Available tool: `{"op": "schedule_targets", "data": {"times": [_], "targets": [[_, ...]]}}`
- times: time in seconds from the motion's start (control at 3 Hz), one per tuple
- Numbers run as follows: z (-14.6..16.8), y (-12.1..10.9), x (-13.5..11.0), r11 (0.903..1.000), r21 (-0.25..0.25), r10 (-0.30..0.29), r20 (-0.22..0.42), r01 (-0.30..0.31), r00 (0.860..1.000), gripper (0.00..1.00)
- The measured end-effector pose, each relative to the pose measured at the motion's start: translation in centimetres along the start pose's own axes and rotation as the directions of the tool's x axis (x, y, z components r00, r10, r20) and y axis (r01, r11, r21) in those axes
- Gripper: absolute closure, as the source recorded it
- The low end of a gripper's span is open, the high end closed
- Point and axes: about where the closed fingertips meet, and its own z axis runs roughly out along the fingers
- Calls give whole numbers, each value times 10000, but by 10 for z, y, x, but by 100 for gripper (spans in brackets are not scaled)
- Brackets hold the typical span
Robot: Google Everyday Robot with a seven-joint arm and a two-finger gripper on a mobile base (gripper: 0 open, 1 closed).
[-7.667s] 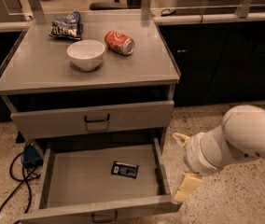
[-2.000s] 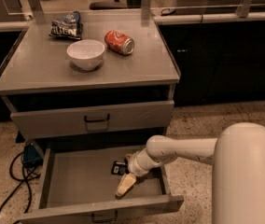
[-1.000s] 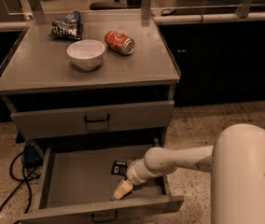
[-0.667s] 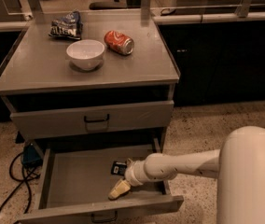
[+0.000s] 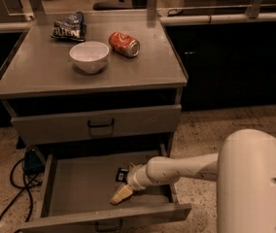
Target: Pick rxbar blueberry from middle drawer and place on counter
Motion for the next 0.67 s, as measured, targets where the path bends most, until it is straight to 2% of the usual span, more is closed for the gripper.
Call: {"op": "schedule_targets", "data": {"times": [0.33,0.67], "targets": [[25,3,6,9971,-755,-31,-401,1,9992,0],[25,3,6,9971,-756,-31,-401,1,9992,0]]}}
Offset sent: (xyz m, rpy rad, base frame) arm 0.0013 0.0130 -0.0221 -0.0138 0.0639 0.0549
